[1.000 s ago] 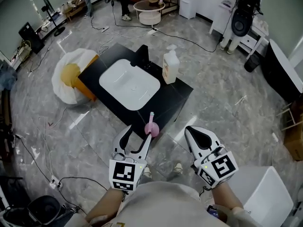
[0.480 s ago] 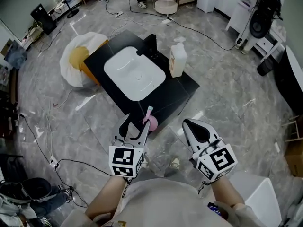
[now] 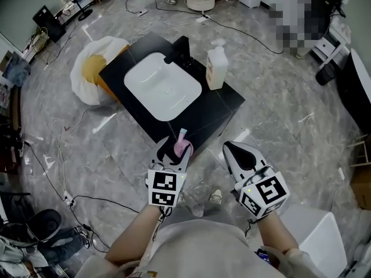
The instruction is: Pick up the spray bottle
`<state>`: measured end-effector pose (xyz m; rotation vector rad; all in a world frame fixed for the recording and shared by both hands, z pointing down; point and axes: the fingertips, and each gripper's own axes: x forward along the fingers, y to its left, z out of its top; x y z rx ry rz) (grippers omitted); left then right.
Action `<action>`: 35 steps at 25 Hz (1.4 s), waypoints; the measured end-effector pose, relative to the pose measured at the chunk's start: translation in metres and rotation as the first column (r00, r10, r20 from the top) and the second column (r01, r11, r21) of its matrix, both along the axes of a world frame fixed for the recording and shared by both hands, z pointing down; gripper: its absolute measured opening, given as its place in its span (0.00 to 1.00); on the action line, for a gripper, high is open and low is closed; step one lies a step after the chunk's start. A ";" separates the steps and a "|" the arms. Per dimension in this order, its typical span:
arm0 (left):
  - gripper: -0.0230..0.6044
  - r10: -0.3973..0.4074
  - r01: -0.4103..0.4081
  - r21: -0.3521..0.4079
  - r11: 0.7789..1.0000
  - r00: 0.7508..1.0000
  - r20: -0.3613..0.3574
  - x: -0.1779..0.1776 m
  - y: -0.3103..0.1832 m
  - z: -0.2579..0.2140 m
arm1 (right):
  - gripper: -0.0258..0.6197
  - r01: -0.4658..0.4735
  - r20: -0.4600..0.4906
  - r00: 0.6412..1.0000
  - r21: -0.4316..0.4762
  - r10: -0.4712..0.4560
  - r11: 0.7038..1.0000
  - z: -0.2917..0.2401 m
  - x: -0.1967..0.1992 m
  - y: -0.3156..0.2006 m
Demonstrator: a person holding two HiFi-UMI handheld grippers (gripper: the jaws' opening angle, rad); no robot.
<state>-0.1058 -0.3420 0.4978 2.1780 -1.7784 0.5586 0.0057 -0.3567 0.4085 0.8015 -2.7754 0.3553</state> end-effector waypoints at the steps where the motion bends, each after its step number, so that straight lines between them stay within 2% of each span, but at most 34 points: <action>1: 0.43 0.002 -0.002 -0.011 1.000 1.000 0.000 0.000 -0.002 0.008 | 0.09 -0.003 -0.005 1.000 -0.008 0.003 1.000 0.004 0.000 -0.001; 5: 0.43 -0.001 0.001 -0.042 0.999 1.000 -0.005 -0.004 -0.010 0.038 | 0.09 -0.009 -0.030 1.000 -0.040 0.007 0.999 0.024 -0.004 -0.006; 10: 0.43 0.004 -0.004 -0.087 0.996 1.000 -0.008 -0.009 -0.018 0.073 | 0.09 -0.020 -0.009 1.000 -0.107 0.019 0.994 0.044 -0.012 -0.015; 14: 0.43 0.001 -0.002 -0.126 0.992 1.000 -0.002 -0.008 -0.023 0.100 | 0.09 -0.024 -0.017 1.000 -0.129 0.022 0.991 0.058 -0.017 -0.020; 20: 0.43 -0.012 0.007 -0.177 0.984 1.000 -0.028 -0.008 -0.019 0.141 | 0.09 -0.031 -0.037 0.999 -0.158 0.026 0.987 0.076 -0.020 -0.017; 25: 0.42 -0.030 0.028 -0.147 0.989 0.999 -0.012 -0.009 -0.020 0.151 | 0.09 -0.044 -0.065 0.997 -0.190 0.032 0.981 0.095 -0.012 -0.008; 35: 0.32 -0.048 0.047 -0.089 0.995 0.999 -0.008 -0.011 -0.022 0.139 | 0.09 -0.059 -0.085 0.995 -0.194 0.043 0.979 0.099 -0.007 0.002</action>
